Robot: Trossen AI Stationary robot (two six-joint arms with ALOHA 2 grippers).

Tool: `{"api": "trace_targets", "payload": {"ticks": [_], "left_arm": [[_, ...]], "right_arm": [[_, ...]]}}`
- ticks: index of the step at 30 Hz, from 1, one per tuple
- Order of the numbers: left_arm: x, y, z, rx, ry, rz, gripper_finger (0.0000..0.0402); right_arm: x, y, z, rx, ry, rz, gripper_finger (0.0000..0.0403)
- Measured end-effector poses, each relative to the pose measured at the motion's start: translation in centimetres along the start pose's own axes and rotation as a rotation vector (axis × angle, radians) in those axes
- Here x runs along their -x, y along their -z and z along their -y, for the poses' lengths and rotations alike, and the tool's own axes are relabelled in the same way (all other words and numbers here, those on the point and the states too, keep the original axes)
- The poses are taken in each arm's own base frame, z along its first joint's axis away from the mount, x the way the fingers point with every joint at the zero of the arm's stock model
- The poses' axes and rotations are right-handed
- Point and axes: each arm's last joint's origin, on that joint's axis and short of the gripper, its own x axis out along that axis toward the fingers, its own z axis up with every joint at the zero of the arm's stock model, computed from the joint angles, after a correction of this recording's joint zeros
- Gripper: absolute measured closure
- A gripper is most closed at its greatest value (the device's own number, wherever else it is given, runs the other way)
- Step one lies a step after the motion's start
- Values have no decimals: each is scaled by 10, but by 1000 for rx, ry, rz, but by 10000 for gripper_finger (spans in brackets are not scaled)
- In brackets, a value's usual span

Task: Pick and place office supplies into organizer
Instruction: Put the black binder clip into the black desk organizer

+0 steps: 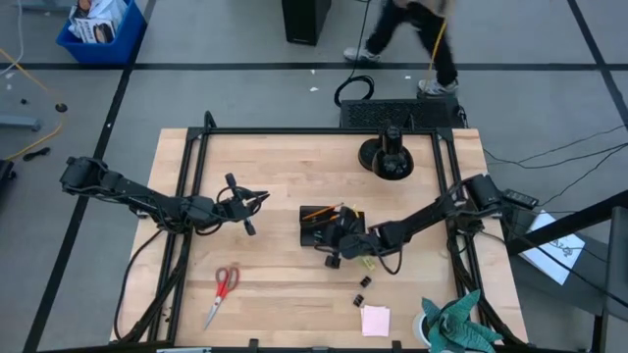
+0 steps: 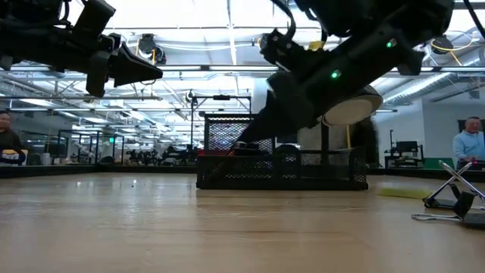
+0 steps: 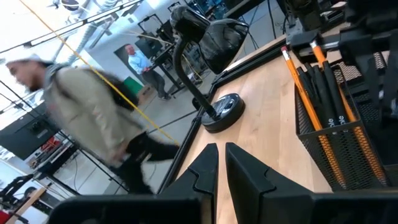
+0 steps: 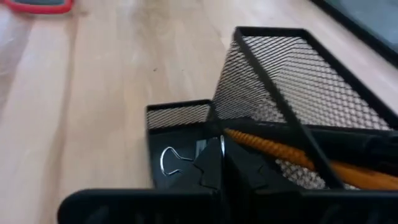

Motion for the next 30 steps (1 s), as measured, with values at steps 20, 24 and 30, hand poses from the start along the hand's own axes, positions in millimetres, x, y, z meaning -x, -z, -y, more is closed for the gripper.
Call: {"api": "trace_targets", "payload": {"ticks": [20,24,30], "left_arm": [[0,0,0,-54,-1,0,364],[0,0,0,-36,-1,0,364],[0,0,0,-24,2,-2,364]], "right_arm": [[2,-4,-3,3,-22,51,322],[23,-14,-7,13,-90,35,311],[88,-34,-17,-52,-254,-17,308]]}}
